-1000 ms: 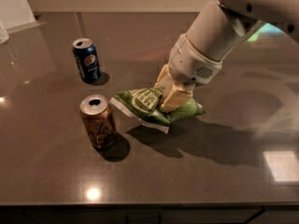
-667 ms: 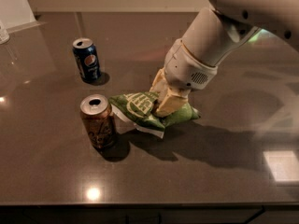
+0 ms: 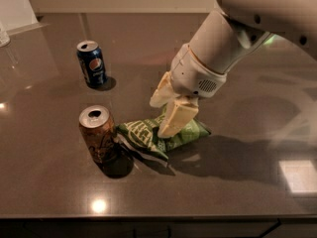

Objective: Move green jalapeno chip bag near orange can

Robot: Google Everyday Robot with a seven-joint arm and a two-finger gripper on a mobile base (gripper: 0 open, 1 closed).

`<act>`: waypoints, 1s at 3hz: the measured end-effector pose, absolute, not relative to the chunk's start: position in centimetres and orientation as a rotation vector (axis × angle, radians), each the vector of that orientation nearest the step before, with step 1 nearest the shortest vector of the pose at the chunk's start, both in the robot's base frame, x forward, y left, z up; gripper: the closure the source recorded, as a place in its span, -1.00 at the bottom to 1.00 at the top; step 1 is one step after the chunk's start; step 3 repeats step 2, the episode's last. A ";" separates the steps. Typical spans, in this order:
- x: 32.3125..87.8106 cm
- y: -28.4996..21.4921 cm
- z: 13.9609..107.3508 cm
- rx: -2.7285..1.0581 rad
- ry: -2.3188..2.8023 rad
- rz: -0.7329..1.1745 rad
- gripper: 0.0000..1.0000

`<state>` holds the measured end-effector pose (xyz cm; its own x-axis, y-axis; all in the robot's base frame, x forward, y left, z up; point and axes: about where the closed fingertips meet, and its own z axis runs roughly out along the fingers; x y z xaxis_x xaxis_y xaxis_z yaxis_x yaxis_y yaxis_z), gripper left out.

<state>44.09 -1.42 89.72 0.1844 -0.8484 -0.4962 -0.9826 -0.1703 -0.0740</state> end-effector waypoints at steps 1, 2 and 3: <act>44.0 -1.3 89.8 -2.092 1.722 0.485 -1.00; 44.0 -1.3 89.8 -2.092 1.722 0.485 -1.00; 44.0 -1.3 89.8 -2.092 1.722 0.485 -1.00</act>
Offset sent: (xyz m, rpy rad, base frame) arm -0.0007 0.0010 0.0005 -0.0005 -0.0020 0.0016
